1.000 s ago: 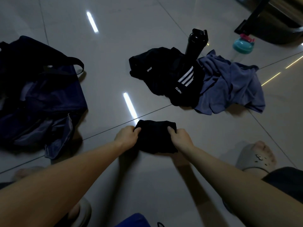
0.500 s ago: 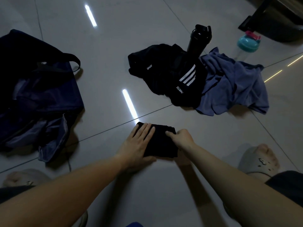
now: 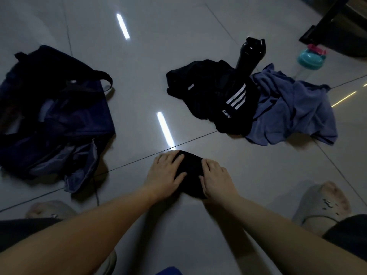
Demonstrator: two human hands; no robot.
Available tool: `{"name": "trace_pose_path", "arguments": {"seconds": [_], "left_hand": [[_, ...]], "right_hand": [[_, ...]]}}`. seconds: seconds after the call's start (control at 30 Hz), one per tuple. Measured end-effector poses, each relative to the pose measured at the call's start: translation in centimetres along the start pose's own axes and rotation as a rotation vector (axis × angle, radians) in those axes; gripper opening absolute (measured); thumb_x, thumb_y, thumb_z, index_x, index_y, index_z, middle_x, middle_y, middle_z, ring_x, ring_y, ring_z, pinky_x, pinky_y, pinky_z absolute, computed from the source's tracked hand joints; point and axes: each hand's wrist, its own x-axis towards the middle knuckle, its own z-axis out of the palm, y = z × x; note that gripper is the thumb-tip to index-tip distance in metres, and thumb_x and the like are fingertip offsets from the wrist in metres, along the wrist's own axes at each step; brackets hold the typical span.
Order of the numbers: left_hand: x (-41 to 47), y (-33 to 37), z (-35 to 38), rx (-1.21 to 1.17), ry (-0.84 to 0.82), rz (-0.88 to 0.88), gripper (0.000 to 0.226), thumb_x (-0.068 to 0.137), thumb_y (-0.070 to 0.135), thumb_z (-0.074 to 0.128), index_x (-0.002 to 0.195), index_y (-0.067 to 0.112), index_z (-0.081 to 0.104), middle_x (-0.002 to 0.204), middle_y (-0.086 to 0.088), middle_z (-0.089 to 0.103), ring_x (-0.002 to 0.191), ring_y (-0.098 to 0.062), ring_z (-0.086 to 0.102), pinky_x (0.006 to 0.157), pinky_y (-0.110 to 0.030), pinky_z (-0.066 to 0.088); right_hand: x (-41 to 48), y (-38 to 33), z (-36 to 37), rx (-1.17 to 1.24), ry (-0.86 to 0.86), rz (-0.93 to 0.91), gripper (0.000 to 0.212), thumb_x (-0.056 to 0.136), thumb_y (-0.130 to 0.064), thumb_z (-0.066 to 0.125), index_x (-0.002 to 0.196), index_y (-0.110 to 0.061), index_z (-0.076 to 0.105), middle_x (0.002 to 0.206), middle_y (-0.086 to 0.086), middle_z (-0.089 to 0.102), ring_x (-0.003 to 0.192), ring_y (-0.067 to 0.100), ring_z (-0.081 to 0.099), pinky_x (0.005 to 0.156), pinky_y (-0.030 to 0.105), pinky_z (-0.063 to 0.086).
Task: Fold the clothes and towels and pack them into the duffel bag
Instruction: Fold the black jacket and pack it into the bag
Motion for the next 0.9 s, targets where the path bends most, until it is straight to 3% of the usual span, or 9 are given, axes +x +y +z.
{"name": "trace_pose_path", "arguments": {"seconds": [0.07, 0.13, 0.2, 0.27, 0.37, 0.47, 0.6, 0.77, 0.9], "left_hand": [[-1.1, -0.4, -1.0, -0.122, 0.077, -0.392, 0.061, 0.092, 0.061, 0.054, 0.135, 0.018, 0.050, 0.130, -0.003, 0.055, 0.121, -0.026, 0.053, 0.102, -0.042, 0.042], [-2.0, -0.2, -1.4, -0.380, -0.031, -0.750, 0.054, 0.088, 0.064, 0.061, 0.110, 0.015, 0.056, 0.106, -0.001, 0.064, 0.099, -0.026, 0.062, 0.088, -0.040, 0.052], [-2.2, 0.9, -1.4, -0.725, -0.156, -0.926, 0.049, 0.087, 0.060, 0.066, 0.091, 0.011, 0.063, 0.088, -0.007, 0.072, 0.084, -0.028, 0.069, 0.084, -0.043, 0.057], [-1.9, 2.7, -1.3, -1.031, -0.123, -1.052, 0.040, 0.083, 0.047, 0.076, 0.091, 0.008, 0.068, 0.088, -0.013, 0.074, 0.081, -0.030, 0.071, 0.083, -0.046, 0.060], [-1.0, 5.6, -1.3, -1.414, -0.056, -1.149, 0.044, 0.077, 0.024, 0.087, 0.113, 0.013, 0.063, 0.103, -0.013, 0.072, 0.090, -0.031, 0.070, 0.080, -0.043, 0.061], [-0.8, 6.7, -1.5, -1.504, -0.063, -1.133, 0.053, 0.074, 0.014, 0.089, 0.118, 0.013, 0.061, 0.103, -0.012, 0.071, 0.088, -0.028, 0.069, 0.067, -0.035, 0.057], [-0.4, 5.3, -3.5, -1.423, -0.119, -1.021, 0.043, 0.073, 0.013, 0.087, 0.111, 0.003, 0.069, 0.095, -0.013, 0.075, 0.088, -0.031, 0.072, 0.085, -0.044, 0.060], [1.8, 2.1, -12.1, -1.457, -0.370, -0.610, 0.044, 0.083, 0.009, 0.080, 0.125, 0.004, 0.066, 0.106, -0.010, 0.077, 0.100, -0.026, 0.074, 0.089, -0.036, 0.059], [2.2, 0.2, -20.7, -1.323, -0.565, -0.330, 0.043, 0.088, 0.009, 0.075, 0.129, 0.009, 0.063, 0.120, -0.012, 0.073, 0.112, -0.028, 0.070, 0.094, -0.037, 0.056]], "right_hand": [[-0.1, -0.9, -0.3, -0.017, 0.012, 0.062, 0.055, 0.104, -0.037, 0.038, 0.151, -0.008, 0.030, 0.144, 0.010, 0.044, 0.129, 0.028, 0.043, 0.101, 0.042, 0.042], [-0.3, -1.8, -0.5, -0.035, -0.002, 0.127, 0.051, 0.105, -0.039, 0.036, 0.147, -0.010, 0.034, 0.139, 0.009, 0.047, 0.124, 0.027, 0.045, 0.097, 0.041, 0.042], [-0.7, -2.7, -0.7, -0.050, -0.017, 0.177, 0.048, 0.105, -0.042, 0.036, 0.141, -0.011, 0.039, 0.133, 0.009, 0.049, 0.120, 0.027, 0.046, 0.092, 0.040, 0.042], [-1.0, -3.4, -0.7, -0.037, -0.016, 0.192, 0.046, 0.104, -0.044, 0.036, 0.135, -0.011, 0.045, 0.127, 0.008, 0.051, 0.116, 0.026, 0.048, 0.089, 0.039, 0.043], [-1.3, -3.9, -0.8, 0.059, -0.041, 0.204, 0.042, 0.103, -0.043, 0.038, 0.129, -0.012, 0.050, 0.124, 0.008, 0.052, 0.115, 0.026, 0.049, 0.089, 0.039, 0.046], [-1.1, -3.6, -0.9, 0.245, -0.110, 0.211, 0.038, 0.103, -0.038, 0.042, 0.126, -0.012, 0.056, 0.123, 0.010, 0.054, 0.116, 0.030, 0.051, 0.093, 0.044, 0.048], [-0.4, -2.8, -2.5, 0.709, -0.158, 0.292, 0.041, 0.097, -0.043, 0.059, 0.123, -0.012, 0.067, 0.116, 0.010, 0.069, 0.107, 0.027, 0.066, 0.092, 0.043, 0.054], [0.9, -3.0, -9.3, 1.201, -0.009, 0.320, 0.081, 0.077, -0.055, 0.081, 0.139, -0.012, 0.051, 0.133, 0.004, 0.061, 0.116, 0.023, 0.064, 0.094, 0.039, 0.057], [1.2, -6.6, -16.2, 1.544, -0.115, 0.140, 0.050, 0.085, -0.033, 0.078, 0.128, -0.012, 0.064, 0.121, 0.007, 0.072, 0.112, 0.023, 0.069, 0.096, 0.037, 0.055]]}}
